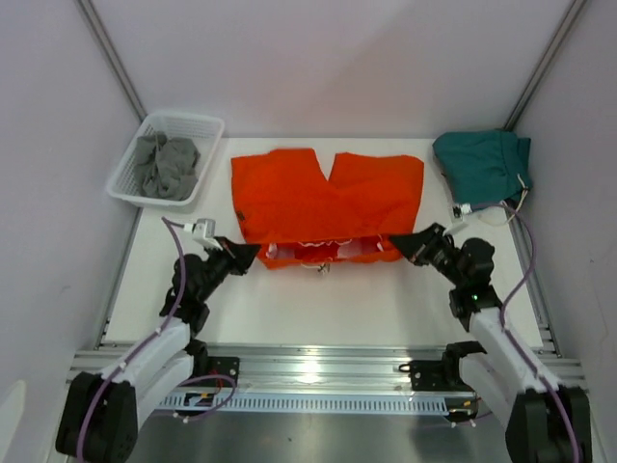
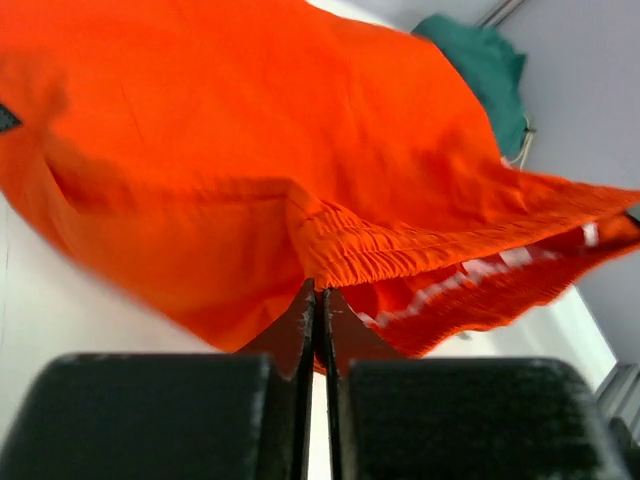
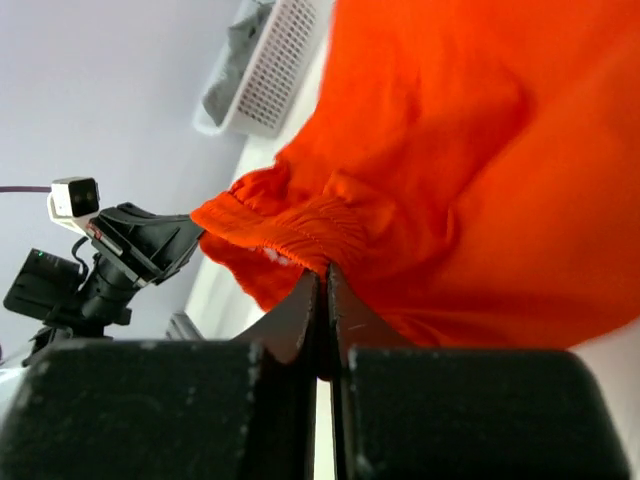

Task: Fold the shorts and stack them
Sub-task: Flatten the shorts out

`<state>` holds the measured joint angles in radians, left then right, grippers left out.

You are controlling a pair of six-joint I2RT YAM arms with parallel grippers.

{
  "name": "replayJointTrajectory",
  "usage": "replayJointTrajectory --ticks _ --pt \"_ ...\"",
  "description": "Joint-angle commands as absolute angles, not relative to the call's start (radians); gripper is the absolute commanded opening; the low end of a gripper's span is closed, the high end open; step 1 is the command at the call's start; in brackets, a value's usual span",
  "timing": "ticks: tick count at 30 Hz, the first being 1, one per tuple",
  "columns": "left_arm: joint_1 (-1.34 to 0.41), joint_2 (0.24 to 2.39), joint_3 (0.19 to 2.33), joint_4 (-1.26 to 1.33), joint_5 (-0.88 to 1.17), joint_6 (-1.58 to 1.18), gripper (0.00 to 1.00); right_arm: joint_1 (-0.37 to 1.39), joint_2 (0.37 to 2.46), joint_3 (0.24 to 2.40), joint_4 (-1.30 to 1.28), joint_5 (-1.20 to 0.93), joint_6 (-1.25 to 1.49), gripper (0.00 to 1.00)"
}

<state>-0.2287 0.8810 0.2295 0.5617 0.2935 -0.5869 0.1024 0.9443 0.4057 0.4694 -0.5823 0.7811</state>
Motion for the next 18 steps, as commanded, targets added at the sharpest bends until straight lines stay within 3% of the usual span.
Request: replayJointTrajectory --ticks 1,3,5,6,7,8,11,14,18 --pt "-0.236 0.67 0.123 0.617 0.166 -0.635 0.09 0.146 0.646 0.31 0.278 -0.345 0.698 0.02" --pt "-0.238 0.562 0.034 0.499 0.146 -0.656 0.17 0.167 0.518 0.241 0.087 -0.302 0.715 0.03" --pt "-0.239 0.357 0.006 0.389 0.138 -0.657 0.44 0.181 0.3 0.213 -0.067 -0.246 0.739 0.09" --pt "-0.239 0.277 -0.047 0.285 0.127 -0.654 0.56 0.189 0.222 0.2 -0.204 -0.224 0.747 0.26" --pt "-0.241 0.115 -0.051 0.226 0.121 -0.649 0.59 0.205 0.143 0.193 -0.257 -0.207 0.752 0.37" --pt "-0.241 0.032 -0.06 0.18 0.126 -0.623 0.58 0.212 0.035 0.193 -0.309 -0.186 0.741 0.42" --pt "-0.241 -0.255 -0.016 -0.059 0.126 -0.588 0.66 0.239 0.113 0.255 -0.376 -0.193 0.645 0.45" --pt "-0.241 -0.184 0.069 -0.114 0.179 -0.565 0.66 0.267 0.039 0.287 -0.434 -0.21 0.589 0.45" --pt "-0.241 0.013 0.071 -0.026 0.21 -0.572 0.69 0.278 0.1 0.295 -0.387 -0.218 0.591 0.65"
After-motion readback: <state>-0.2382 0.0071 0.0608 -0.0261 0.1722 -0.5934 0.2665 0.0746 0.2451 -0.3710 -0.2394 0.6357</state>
